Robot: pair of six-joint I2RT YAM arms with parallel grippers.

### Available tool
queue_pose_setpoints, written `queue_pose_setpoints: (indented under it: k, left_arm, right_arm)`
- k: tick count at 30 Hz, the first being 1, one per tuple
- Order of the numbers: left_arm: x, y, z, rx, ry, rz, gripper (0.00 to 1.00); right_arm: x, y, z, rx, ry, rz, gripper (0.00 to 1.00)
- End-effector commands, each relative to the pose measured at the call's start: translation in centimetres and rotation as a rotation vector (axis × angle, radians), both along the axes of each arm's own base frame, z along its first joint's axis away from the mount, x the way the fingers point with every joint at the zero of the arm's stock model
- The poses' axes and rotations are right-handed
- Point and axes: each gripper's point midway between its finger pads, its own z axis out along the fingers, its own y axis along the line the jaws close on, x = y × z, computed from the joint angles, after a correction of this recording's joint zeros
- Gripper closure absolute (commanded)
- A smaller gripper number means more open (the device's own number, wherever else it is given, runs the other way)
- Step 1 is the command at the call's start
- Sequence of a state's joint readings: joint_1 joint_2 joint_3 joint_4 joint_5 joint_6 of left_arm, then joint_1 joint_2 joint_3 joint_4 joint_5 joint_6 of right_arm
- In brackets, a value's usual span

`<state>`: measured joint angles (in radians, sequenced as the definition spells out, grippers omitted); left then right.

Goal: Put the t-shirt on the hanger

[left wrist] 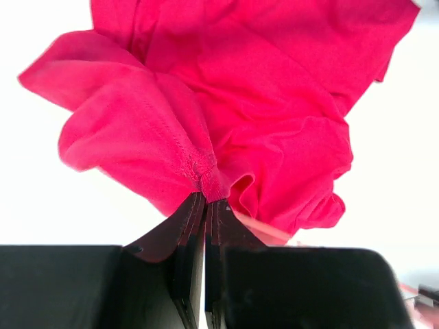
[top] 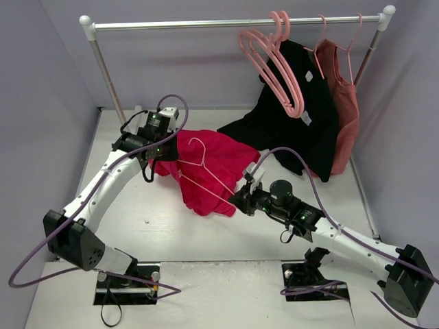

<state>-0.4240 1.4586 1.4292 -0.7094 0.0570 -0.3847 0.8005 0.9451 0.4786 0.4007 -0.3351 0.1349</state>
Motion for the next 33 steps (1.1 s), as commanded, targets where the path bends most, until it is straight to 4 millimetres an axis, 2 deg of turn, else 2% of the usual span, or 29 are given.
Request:
queue_pose_setpoints:
  k: [1, 2, 5, 10, 13, 15, 20, 24, 27, 33]
  left_arm:
    - [-0.8, 0.9, 5.0, -0.032, -0.111, 0.043, 1.0]
    - [-0.8, 2.2, 5.1, 0.021, -0.123, 0.087, 1.0]
    - [-0.7, 4.1, 6.2, 0.094, -0.164, 0.132, 1.0]
    - [-0.3, 4.6, 6.5, 0.135, -0.178, 0.131, 1.0]
    - [-0.5, 3.6, 5.7, 0.104, -0.151, 0.093, 1.0]
    - [-0.4, 3.1, 5.3, 0.084, -0.143, 0.083, 1.0]
    - [-0.5, 2.1, 4.9, 0.066, -0.135, 0.059, 1.0]
    - [-0.4, 0.8, 5.7, 0.03, -0.159, 0.021, 1.0]
    - [-0.5, -0.8, 6.8, -0.002, -0.18, -0.042, 1.0]
    - [-2.0, -4.0, 8.5, -0.054, -0.193, -0.167, 1.0]
  right_arm:
    - [2.7, 0.4, 5.8, 0.115, -0.172, -0.091, 1.0]
    - [2.7, 0.4, 5.6, 0.103, -0.166, -0.091, 1.0]
    - [2.6, 0.7, 4.3, 0.058, -0.12, -0.075, 1.0]
    - [1.8, 0.1, 3.0, 0.062, -0.078, -0.081, 1.0]
    - [1.3, -0.3, 3.6, 0.097, -0.093, -0.084, 1.0]
    - [1.2, -0.4, 4.6, 0.132, -0.121, -0.082, 1.0]
    - [0.3, 0.4, 6.1, 0.186, -0.17, -0.008, 1.0]
    - [0.0, 1.1, 6.8, 0.223, -0.207, 0.036, 1.0]
    - [-0.1, 1.6, 6.7, 0.237, -0.218, 0.057, 1.0]
    - [0.4, 2.0, 6.4, 0.271, -0.26, 0.055, 1.0]
